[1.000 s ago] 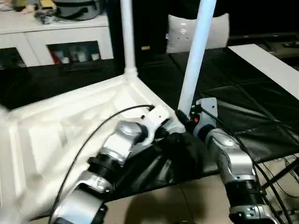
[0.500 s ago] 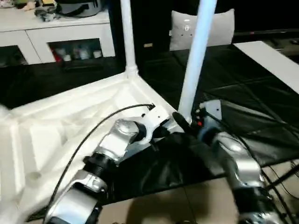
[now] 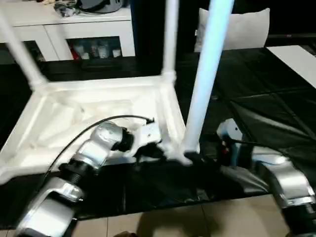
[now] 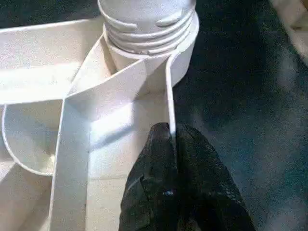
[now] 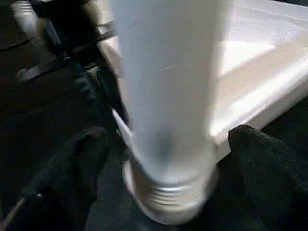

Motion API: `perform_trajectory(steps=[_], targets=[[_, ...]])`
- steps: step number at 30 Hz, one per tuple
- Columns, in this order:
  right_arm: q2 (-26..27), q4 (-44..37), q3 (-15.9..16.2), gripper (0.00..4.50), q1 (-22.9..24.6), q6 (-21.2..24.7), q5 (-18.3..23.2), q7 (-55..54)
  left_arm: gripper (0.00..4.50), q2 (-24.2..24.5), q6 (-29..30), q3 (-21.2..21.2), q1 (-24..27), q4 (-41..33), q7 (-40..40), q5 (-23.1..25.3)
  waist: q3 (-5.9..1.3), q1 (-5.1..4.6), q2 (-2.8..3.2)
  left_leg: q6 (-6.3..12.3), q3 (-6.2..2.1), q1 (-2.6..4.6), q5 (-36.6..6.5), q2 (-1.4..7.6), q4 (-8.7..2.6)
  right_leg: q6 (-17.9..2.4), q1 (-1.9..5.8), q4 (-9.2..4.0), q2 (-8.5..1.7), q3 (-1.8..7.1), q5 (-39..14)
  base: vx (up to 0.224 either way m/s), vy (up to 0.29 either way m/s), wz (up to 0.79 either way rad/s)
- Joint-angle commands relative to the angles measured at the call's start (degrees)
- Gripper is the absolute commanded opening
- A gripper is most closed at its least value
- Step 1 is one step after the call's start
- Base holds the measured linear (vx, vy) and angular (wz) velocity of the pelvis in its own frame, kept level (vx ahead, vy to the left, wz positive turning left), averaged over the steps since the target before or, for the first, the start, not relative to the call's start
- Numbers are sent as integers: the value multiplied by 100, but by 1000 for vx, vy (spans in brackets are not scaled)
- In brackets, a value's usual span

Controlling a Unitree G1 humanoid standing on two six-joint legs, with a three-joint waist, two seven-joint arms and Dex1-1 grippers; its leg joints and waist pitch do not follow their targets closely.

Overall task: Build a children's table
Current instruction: Rotate leg to tighten

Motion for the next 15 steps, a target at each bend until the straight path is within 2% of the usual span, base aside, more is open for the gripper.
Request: perform_trajectory(steps=[1,2,3,4,5,6,9,10,11,13,15], targets=[[-48,50,124,437,-85,-119,122,361,0,94,-303,-323,-78,141,-433,180,-341,-12,-68,269,-117,177,-1742,356,-397,-1308,171,-356,-330,207,-1660,0,0,0],[-52,51,147,437,-108,-120,155,442,0,120,-334,-334,-90,157,-497,178,-337,-6,-65,222,-121,189,-1831,355,-399,-1282,164,-364,-340,208,-1833,0,0,0],[-61,45,229,437,-177,-125,246,694,0,202,-442,-371,-127,199,-688,176,-328,4,-109,163,-129,199,-1982,349,-396,-1204,151,-385,-347,212,-2182,0,0,0],[-61,45,229,421,-177,-125,246,694,0,202,-442,-371,-127,199,-688,176,-317,2,-92,95,-148,191,-2041,365,-416,-1123,148,-387,-359,221,-2390,0,0,0],[-70,20,291,410,-212,-88,300,841,0,250,-503,-397,-140,204,-798,174,-316,1,-103,65,-147,205,-2071,368,-419,-1109,133,-393,-351,223,-2429,0,0,0],[-94,-32,386,403,-239,18,370,1009,0,303,-553,-435,-143,190,-897,168,-323,7,-139,54,-146,209,-2035,376,-421,-1121,128,-388,-357,234,-2397,0,0,0],[-85,-57,502,377,-287,110,433,1196,0,358,-687,-495,-156,194,-1051,159,-335,12,-113,47,-147,204,-1960,379,-428,-1162,129,-359,-344,232,-2199,0,0,0],[-68,-50,552,377,-309,119,440,1265,0,374,-741,-516,-156,186,-1126,148,-341,11,-133,62,-150,190,-1927,377,-427,-1191,139,-339,-338,226,-2097,0,0,0],[-61,-40,567,359,-317,115,440,1302,0,377,-777,-520,-159,197,-1164,143,-342,10,-132,64,-148,185,-1903,379,-430,-1199,139,-333,-339,228,-2052,0,0,0],[-54,2,644,354,-347,162,471,1440,0,371,-812,-531,-157,174,-1277,102,-351,23,-141,86,-126,197,-1818,374,-416,-1250,132,-327,-342,235,-1898,0,0,0],[-53,23,702,317,-367,218,483,1505,0,361,-799,-549,-151,131,-1344,74,-363,42,-132,115,-121,189,-1695,377,-407,-1294,141,-302,-340,235,-1719,0,0,0]])
